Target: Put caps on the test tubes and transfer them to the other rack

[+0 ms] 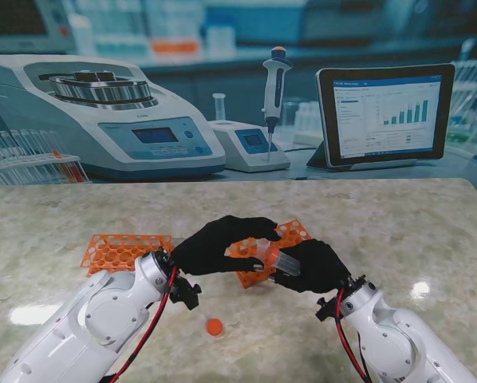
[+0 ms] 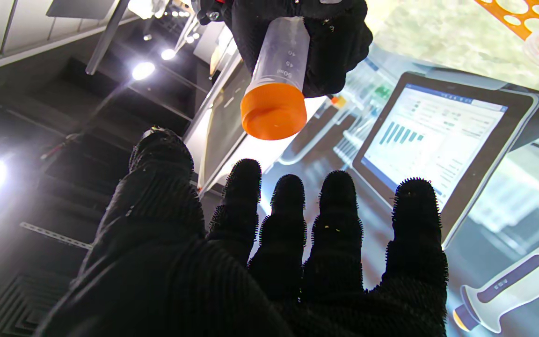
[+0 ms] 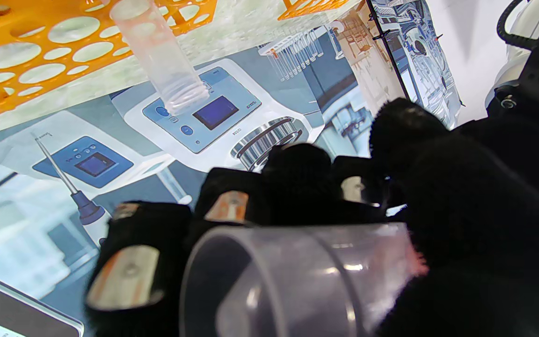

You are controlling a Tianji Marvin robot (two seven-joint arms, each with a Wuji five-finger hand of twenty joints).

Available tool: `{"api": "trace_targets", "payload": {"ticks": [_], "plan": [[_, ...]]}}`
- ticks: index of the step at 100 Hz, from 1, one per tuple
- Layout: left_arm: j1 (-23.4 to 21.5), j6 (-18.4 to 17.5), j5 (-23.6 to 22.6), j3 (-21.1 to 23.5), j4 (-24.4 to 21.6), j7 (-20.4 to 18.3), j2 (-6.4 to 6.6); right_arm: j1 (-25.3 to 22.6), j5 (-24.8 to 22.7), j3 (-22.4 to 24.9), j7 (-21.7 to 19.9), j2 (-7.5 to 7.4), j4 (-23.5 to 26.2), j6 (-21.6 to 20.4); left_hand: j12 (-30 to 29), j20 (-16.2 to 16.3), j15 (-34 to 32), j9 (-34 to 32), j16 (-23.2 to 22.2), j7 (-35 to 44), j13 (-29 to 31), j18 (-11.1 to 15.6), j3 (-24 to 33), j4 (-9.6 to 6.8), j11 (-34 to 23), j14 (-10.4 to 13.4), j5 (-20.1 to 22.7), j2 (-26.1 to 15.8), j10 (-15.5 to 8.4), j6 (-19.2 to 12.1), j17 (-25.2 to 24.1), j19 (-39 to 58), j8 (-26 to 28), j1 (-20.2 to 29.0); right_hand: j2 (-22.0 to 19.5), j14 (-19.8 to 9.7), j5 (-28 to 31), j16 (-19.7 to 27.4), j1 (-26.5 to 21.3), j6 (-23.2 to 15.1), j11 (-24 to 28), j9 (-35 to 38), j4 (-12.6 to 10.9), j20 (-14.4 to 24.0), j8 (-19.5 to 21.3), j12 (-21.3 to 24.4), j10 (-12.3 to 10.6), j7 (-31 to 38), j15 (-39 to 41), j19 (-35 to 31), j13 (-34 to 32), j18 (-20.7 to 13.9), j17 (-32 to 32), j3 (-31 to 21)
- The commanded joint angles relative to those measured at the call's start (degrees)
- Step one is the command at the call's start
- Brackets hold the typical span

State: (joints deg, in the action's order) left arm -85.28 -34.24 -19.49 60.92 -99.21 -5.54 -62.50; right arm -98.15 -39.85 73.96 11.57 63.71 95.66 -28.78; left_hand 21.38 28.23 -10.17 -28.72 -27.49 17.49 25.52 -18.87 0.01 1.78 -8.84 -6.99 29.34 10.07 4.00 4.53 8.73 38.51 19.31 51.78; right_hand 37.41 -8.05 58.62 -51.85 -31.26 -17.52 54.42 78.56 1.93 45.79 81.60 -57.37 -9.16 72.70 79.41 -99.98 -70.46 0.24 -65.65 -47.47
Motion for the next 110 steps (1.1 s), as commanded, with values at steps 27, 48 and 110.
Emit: {"api": "trace_targets", "payload": {"ticks": [27, 48, 110], "plan": [[-0.5, 0.5, -0.5, 0.4, 1.3, -0.5, 0.28, -0.5, -0.1, 0.0, 0.1, 0.23, 0.1, 0.2, -1.2, -0.6, 1.5, 3.4, 1.3, -3.2, -3.0, -0.3, -0.7, -0.60, 1.6, 0.8, -2.9, 2.8, -0.3, 1.9, -1.8, -3.2, 0.8, -2.0, -0.4, -8.0, 1.8, -3.2, -3.5, -2.6, 0.5, 3.3, -1.0, 0.3, 1.6, -0.9, 0.9, 2.2, 9.3, -6.2, -5.6, -0.8, -1.6, -0.3], [-0.3, 0.5, -0.1, 0.0, 2.2, -0.4, 0.21, -0.5, -0.1, 0.1, 0.1, 0.23, 0.1, 0.2, -1.2, -0.2, 1.4, 3.4, 1.4, -3.7, -3.0, -0.4, -0.4, -0.62, 1.5, 0.6, -2.6, 4.5, -0.2, 2.3, -1.5, -3.4, 0.9, -2.6, -0.3, -8.0, 1.8, -3.2, -3.6, -2.6, 0.5, 3.3, -1.0, 0.3, 1.6, -0.9, 1.0, 2.2, 9.3, -6.2, -5.6, -0.8, -1.6, -0.4], [2.0, 1.1, 0.5, -3.0, 4.5, -0.6, 0.03, -0.4, -0.1, 0.1, 0.1, 0.24, 0.0, 0.1, -1.4, 0.6, 1.2, 3.5, 1.5, -4.7, -2.8, -0.4, 1.7, -0.76, 1.5, 0.5, -1.9, 6.7, 0.2, 3.0, -0.9, -3.4, 0.9, -2.4, -0.4, -8.0, 1.8, -3.2, -3.6, -2.6, 0.4, 3.3, -1.0, 0.3, 1.6, -0.9, 0.9, 2.2, 9.3, -6.2, -5.6, -0.8, -1.6, -0.3]]}}
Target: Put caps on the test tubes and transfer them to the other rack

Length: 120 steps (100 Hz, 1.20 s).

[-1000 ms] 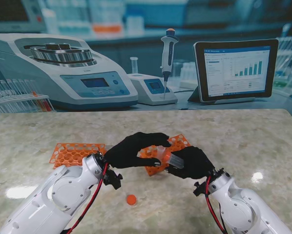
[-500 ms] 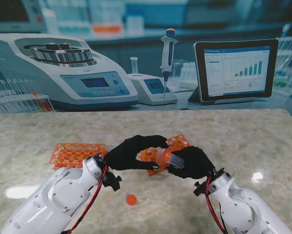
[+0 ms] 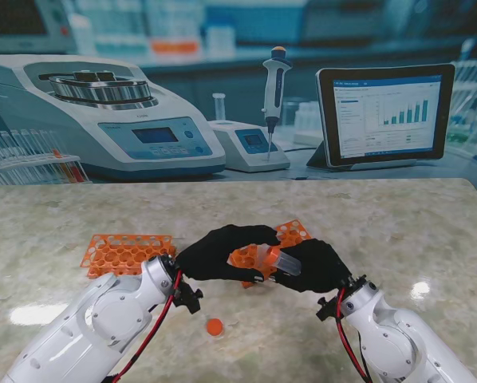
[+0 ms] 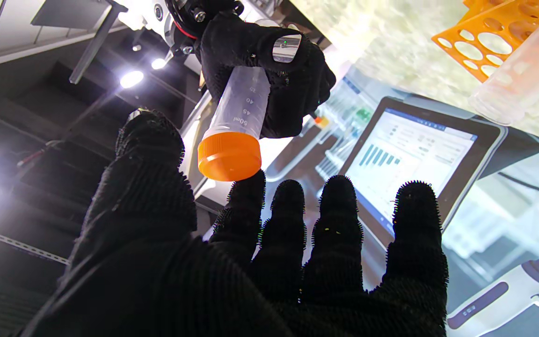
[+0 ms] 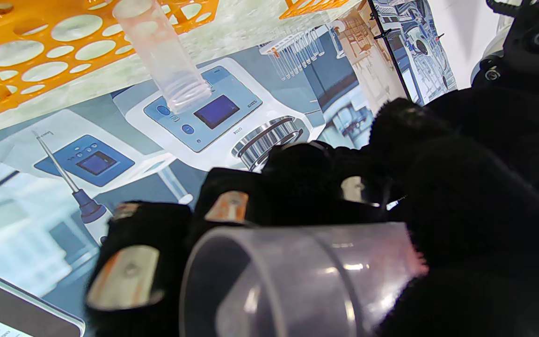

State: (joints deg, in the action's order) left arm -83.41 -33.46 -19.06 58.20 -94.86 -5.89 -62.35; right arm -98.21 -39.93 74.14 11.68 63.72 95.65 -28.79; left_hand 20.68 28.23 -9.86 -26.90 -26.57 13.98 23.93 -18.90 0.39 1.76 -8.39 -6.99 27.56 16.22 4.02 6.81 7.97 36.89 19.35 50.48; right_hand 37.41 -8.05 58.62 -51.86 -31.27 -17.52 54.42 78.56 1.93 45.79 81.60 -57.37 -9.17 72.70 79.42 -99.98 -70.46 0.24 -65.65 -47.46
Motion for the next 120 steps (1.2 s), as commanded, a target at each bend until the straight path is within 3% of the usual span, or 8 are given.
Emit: {"api": "trace_targets", "payload": {"ticks": [1, 41, 81, 104, 106, 120], "plan": [[0.2, 0.3, 0.1, -0.3, 0.1, -0.2, -0.13, -0.4, 0.0, 0.0, 0.0, 0.24, 0.1, 0.1, -0.7, 0.6, 0.9, 1.6, 0.6, -1.2, -1.2, -0.4, 1.4, -0.75, 1.1, 0.5, -0.1, 0.5, 0.1, 0.7, -0.2, -1.8, 0.8, -1.0, -0.4, -8.0, 1.8, -3.2, -3.6, -2.6, 0.4, 3.3, -1.0, 0.3, 1.6, -0.9, 0.9, 2.2, 9.3, -6.2, -5.6, -0.8, -1.6, -0.3], [1.2, 0.4, 0.2, -1.6, 0.9, 0.6, -0.48, -0.5, 0.0, 0.1, 0.0, 0.24, 0.1, 0.1, -0.5, 1.0, 0.0, 0.1, 0.2, 2.5, 0.6, -0.5, 4.6, -0.56, 0.4, 0.7, 2.2, -1.6, -0.1, 0.4, 1.0, -0.4, 2.9, 2.0, -0.4, -8.0, 1.8, -3.2, -3.5, -2.6, 0.4, 3.3, -1.0, 0.3, 1.6, -0.9, 0.9, 2.2, 9.3, -6.2, -5.6, -0.8, -1.6, -0.3], [2.0, 0.6, 0.5, -2.5, 1.7, 1.0, -0.73, -0.4, 0.1, 0.0, -0.1, 0.22, 0.1, 0.1, -0.2, 0.9, -1.0, -1.6, -0.7, 12.8, 2.5, -0.4, 6.5, -0.46, -0.3, 0.8, 3.1, -3.3, -0.1, -0.7, 2.0, 1.4, 8.4, 5.6, -0.4, -8.0, 1.8, -3.2, -3.5, -2.6, 0.4, 3.4, -1.0, 0.3, 1.6, -0.9, 0.9, 2.2, 9.3, -6.2, -5.6, -0.8, -1.6, -0.3], [2.2, 0.7, 0.3, -2.8, 1.9, 1.7, -0.95, -0.4, 0.1, -0.1, -0.1, 0.23, 0.1, 0.2, 0.0, 1.1, -1.8, -3.1, -1.3, 17.7, 4.0, -0.4, 5.4, -0.25, -0.9, 0.8, 4.1, -2.7, -0.4, -2.1, 2.7, 2.5, 11.8, 10.7, -0.4, -8.0, 1.8, -3.2, -3.5, -2.6, 0.4, 3.4, -1.0, 0.3, 1.6, -0.8, 0.9, 2.2, 9.3, -6.2, -5.6, -0.8, -1.6, -0.3], [2.1, 0.8, 0.3, -2.9, 1.9, 1.8, -0.97, -0.4, 0.1, -0.1, 0.0, 0.23, 0.1, 0.2, 0.1, 1.0, -1.9, -3.4, -1.5, 19.7, 4.3, -0.4, 3.1, -0.71, -1.1, 0.8, 4.0, -3.2, -0.4, -2.1, 2.7, 2.9, 11.2, 12.6, -0.4, -8.0, 1.8, -3.2, -3.5, -2.6, 0.5, 3.4, -1.0, 0.3, 1.6, -0.8, 0.9, 2.2, 9.3, -6.2, -5.6, -0.8, -1.6, -0.3], [2.2, 0.6, -0.1, -3.0, 2.0, 2.4, -1.11, -0.4, 0.0, -0.1, 0.0, 0.23, 0.1, 0.2, 0.1, 0.9, -2.5, -4.8, -2.0, 25.9, 5.5, -0.5, 1.3, -1.35, -1.5, 0.6, 4.3, -4.1, -0.4, -3.4, 3.3, 3.8, 10.4, 16.5, -0.4, -8.0, 1.8, -3.2, -3.4, -2.6, 0.5, 3.4, -1.0, 0.3, 1.6, -0.8, 0.9, 2.2, 9.3, -6.2, -5.6, -0.8, -1.6, -0.3]]}}
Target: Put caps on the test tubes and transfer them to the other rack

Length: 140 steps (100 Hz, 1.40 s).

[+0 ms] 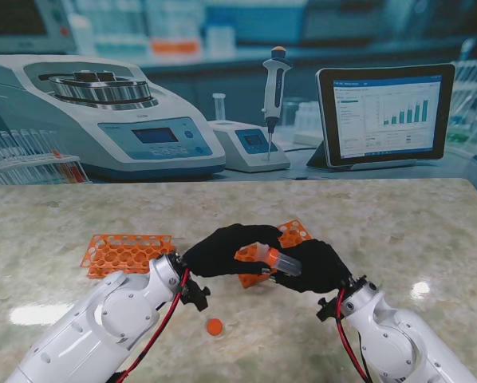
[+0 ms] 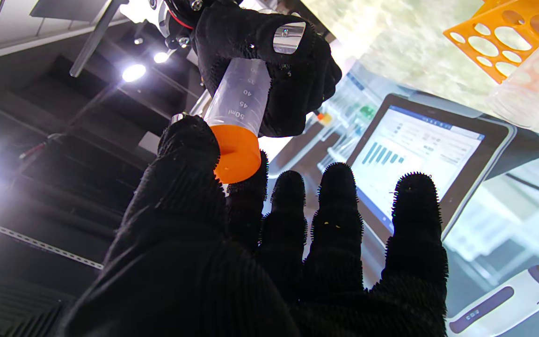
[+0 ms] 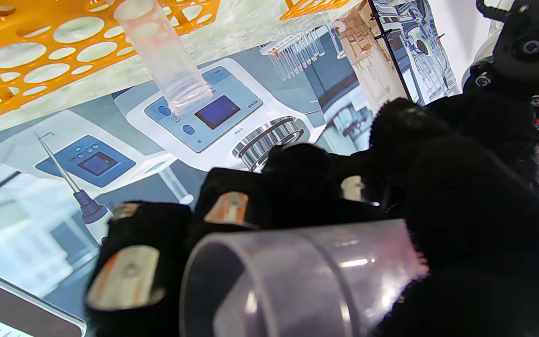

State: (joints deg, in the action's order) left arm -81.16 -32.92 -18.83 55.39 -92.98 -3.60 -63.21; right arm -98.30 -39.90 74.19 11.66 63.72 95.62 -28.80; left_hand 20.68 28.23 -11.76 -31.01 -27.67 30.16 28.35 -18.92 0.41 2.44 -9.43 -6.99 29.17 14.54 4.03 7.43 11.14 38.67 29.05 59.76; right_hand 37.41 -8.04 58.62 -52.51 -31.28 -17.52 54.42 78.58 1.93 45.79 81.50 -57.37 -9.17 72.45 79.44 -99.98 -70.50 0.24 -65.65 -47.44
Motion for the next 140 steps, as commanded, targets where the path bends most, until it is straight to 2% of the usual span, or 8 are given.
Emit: {"api": "trace_targets", "payload": {"ticks": [1, 17, 19, 43, 76, 105, 140], "plan": [[0.0, 0.1, -0.3, -0.2, 0.1, 0.1, -0.26, -0.3, 0.0, -0.1, 0.0, 0.23, 0.1, 0.2, 0.1, 0.9, -0.7, -0.9, -0.9, 10.4, 1.3, -0.5, 1.2, -2.09, -0.5, 0.6, 3.0, -2.6, -0.4, -4.2, 0.3, 2.1, 0.7, 7.6, -0.4, -8.0, 1.8, -2.6, -3.4, -2.6, 0.5, 3.3, -1.0, 0.3, 1.7, -0.8, 0.9, 2.5, 9.3, -6.2, -5.5, -0.8, -1.6, -0.3], [0.0, 0.0, -1.0, -0.2, 0.1, 0.8, -0.40, -0.3, 0.0, -0.1, 0.0, 0.23, 0.1, 0.2, 0.0, 0.9, -1.3, -2.7, -1.2, 14.8, 2.8, -0.6, 1.9, -1.98, -0.9, 0.4, 5.4, -4.2, -0.4, -5.2, 1.0, 2.8, 1.3, 10.4, -0.4, -8.0, 1.8, -2.6, -3.5, -2.6, 0.4, 3.3, -1.0, 0.3, 1.7, -0.8, 0.9, 2.5, 9.3, -6.2, -5.5, -0.8, -1.6, -0.3], [0.0, 0.0, -1.0, -0.1, 0.1, 0.9, -0.41, -0.3, 0.0, -0.1, 0.0, 0.23, 0.1, 0.2, -0.1, 0.8, -1.4, -3.0, -1.3, 17.0, 3.1, -0.6, 0.7, -2.20, -0.9, 0.3, 5.3, -4.9, -0.5, -5.4, 1.0, 3.1, -0.5, 11.5, -0.4, -8.0, 1.8, -2.6, -3.5, -2.6, 0.4, 3.3, -1.0, 0.3, 1.7, -0.8, 0.9, 2.5, 9.3, -6.2, -5.5, -0.8, -1.6, -0.3], [-0.5, -0.3, -1.9, 0.7, -0.9, 0.9, -0.27, -0.2, 0.1, -0.3, -0.1, 0.22, 0.0, 0.3, 0.0, 0.7, -1.7, -3.5, -1.5, 17.4, 3.6, -0.6, 1.0, -1.81, -1.2, 0.3, 5.7, -7.4, -0.5, -4.5, 1.1, 3.4, -1.0, 14.2, -0.4, -8.0, 1.8, -2.6, -3.5, -2.6, 0.4, 3.3, -1.0, 0.3, 1.7, -0.8, 0.9, 2.5, 9.3, -6.2, -5.5, -0.8, -1.6, -0.3], [-0.3, -0.2, -2.3, 1.0, -2.3, -0.2, 0.12, -0.2, 0.1, -0.3, -0.2, 0.21, 0.0, 0.3, 0.0, 0.5, -1.7, -3.5, -1.5, 16.3, 3.6, -0.7, 4.9, -1.33, -1.2, 0.2, 6.0, -8.3, -0.5, -4.1, 1.1, 3.3, -1.1, 14.2, -0.5, -8.0, 1.8, -2.6, -3.5, -2.6, 0.4, 3.3, -1.0, 0.3, 1.7, -0.8, 0.9, 2.5, 9.3, -6.2, -5.5, -0.8, -1.6, -0.3], [-0.2, 0.0, -2.8, 1.6, -3.3, -1.3, 0.46, 0.0, 0.2, -0.4, -0.3, 0.20, -0.1, 0.4, -0.1, 0.4, -1.6, -3.3, -1.5, 15.3, 3.5, -0.6, 6.0, -0.83, -1.1, 0.3, 6.0, -9.0, -0.5, -4.3, 1.0, 3.2, -1.0, 14.2, -0.5, -8.0, 1.8, -2.6, -3.5, -2.6, 0.4, 3.3, -1.0, 0.3, 1.7, -0.8, 0.9, 2.5, 9.3, -6.2, -5.5, -0.8, -1.6, -0.3], [1.0, 0.4, -1.9, 0.4, -2.5, -2.0, 0.48, -0.1, 0.4, -0.4, -0.5, 0.18, -0.1, 0.2, -0.1, 0.4, -1.6, -3.7, -1.5, 13.1, 3.8, -0.7, 7.0, -0.62, -1.1, 0.4, 7.3, -8.9, -0.7, -5.1, 0.8, 3.1, -1.2, 14.2, -0.5, -8.0, 1.8, -2.6, -3.5, -2.6, 0.4, 3.3, -1.0, 0.3, 1.7, -0.8, 0.9, 2.5, 9.3, -6.2, -5.5, -0.8, -1.6, -0.3]]}}
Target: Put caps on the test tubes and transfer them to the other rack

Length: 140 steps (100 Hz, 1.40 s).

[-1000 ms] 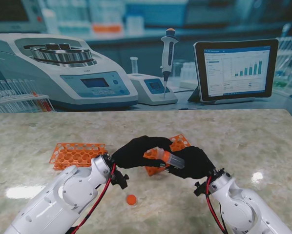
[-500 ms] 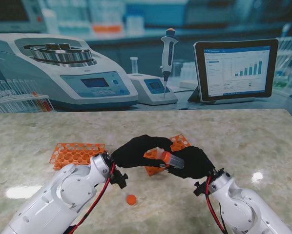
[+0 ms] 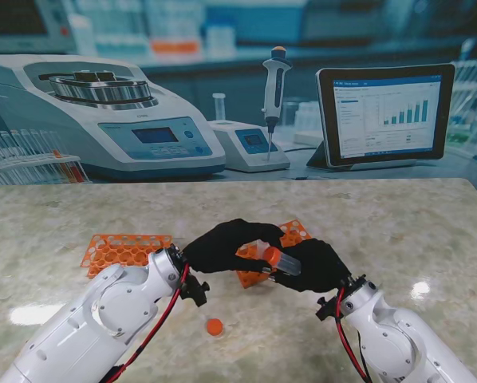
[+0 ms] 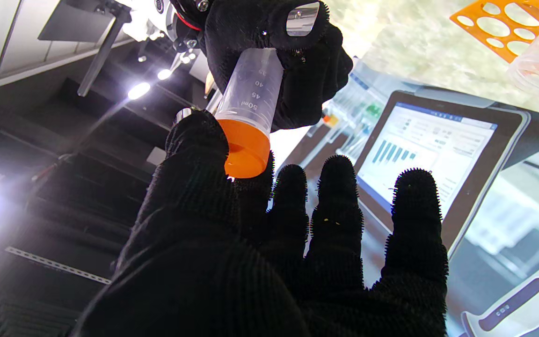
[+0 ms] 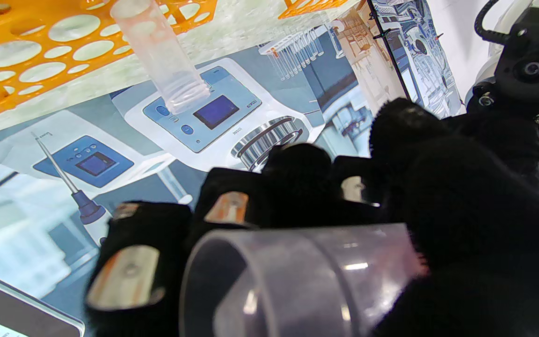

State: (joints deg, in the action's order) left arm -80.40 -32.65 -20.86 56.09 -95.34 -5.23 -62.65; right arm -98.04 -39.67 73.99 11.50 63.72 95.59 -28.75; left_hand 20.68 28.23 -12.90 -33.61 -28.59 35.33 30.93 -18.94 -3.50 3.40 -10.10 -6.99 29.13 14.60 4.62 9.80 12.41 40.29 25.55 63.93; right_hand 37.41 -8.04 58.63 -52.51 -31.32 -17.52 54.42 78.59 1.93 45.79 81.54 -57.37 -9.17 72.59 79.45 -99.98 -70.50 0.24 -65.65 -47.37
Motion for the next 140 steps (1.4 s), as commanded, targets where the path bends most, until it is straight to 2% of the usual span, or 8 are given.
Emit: {"api": "trace_targets", "payload": {"ticks": [1, 44, 87, 108, 140], "plan": [[0.3, 0.2, 0.2, -0.4, -0.1, -0.4, -0.08, -0.3, 0.1, -0.2, -0.3, 0.18, 0.0, 0.2, -0.1, 0.4, -0.5, -1.1, -0.6, 7.7, 1.2, -0.6, 11.0, -1.61, -0.4, 0.4, 7.5, -8.9, -1.4, -7.4, -0.5, 1.4, 2.2, 10.0, -0.5, -8.0, 1.8, -2.6, -3.4, -2.6, 0.4, 3.3, -0.9, 0.3, 1.6, -0.8, 0.9, 2.3, 9.3, -6.2, -5.5, -0.8, -1.6, -0.3], [0.3, -0.2, 0.1, -1.1, 0.4, -0.8, 0.05, -0.4, 0.0, -0.2, 0.1, 0.25, -0.1, -0.1, 0.0, 0.5, -0.4, -1.5, -0.6, 1.7, 1.4, -0.7, 12.2, -1.42, -0.4, 0.7, 10.1, -8.3, -1.9, -7.8, -0.9, 0.9, -0.5, 10.0, -0.6, -8.0, 1.8, -2.6, -3.4, -2.6, 0.4, 3.3, -1.0, 0.3, 1.6, -0.8, 0.9, 2.3, 9.3, -6.2, -5.5, -0.8, -1.6, -0.3], [-0.4, 0.4, 0.9, -0.3, 1.7, 0.8, -0.49, -0.4, -0.1, -0.1, 0.5, 0.31, -0.1, -0.3, 0.1, 0.7, -0.3, -1.3, -0.6, -4.0, 1.0, -0.6, 8.4, -1.41, -0.3, 0.7, 10.0, -11.1, -2.0, -8.5, -1.3, 0.7, -2.5, 10.0, -0.6, -8.0, 1.7, -2.6, -3.4, -2.6, 0.5, 3.2, -0.9, 0.3, 1.6, -0.9, 0.6, 2.3, 9.3, -6.2, -5.5, -0.8, -1.6, -0.3], [-0.1, 0.5, 1.4, -0.8, 1.9, 0.7, -0.53, -0.5, -0.2, -0.1, 0.6, 0.32, 0.0, -0.3, 0.1, 0.8, -0.3, -1.3, -0.7, -5.1, 1.0, -0.7, 7.9, -1.59, -0.2, 0.8, 10.5, -11.0, -2.1, -9.1, -1.4, 0.7, -2.4, 10.0, -0.6, -8.0, 1.7, -2.6, -3.4, -2.6, 0.5, 3.2, -0.9, 0.3, 1.6, -0.8, 0.8, 2.3, 9.3, -6.2, -5.5, -0.8, -1.6, -0.3], [0.2, 0.4, 1.3, -1.6, 2.6, 0.6, -0.51, -0.7, -0.3, 0.1, 1.0, 0.39, 0.0, -0.5, 0.0, 0.6, 0.0, -1.4, -0.5, -6.1, 0.7, -0.8, 11.1, -1.67, -0.1, 0.8, 11.2, -10.5, -2.1, -9.1, -2.0, -0.2, -2.5, 10.0, -0.7, -8.0, 1.7, -2.6, -3.3, -2.6, 0.5, 3.2, -0.9, 0.3, 1.7, -0.8, 0.8, 2.3, 9.3, -6.2, -5.5, -0.8, -1.6, -0.3]]}}
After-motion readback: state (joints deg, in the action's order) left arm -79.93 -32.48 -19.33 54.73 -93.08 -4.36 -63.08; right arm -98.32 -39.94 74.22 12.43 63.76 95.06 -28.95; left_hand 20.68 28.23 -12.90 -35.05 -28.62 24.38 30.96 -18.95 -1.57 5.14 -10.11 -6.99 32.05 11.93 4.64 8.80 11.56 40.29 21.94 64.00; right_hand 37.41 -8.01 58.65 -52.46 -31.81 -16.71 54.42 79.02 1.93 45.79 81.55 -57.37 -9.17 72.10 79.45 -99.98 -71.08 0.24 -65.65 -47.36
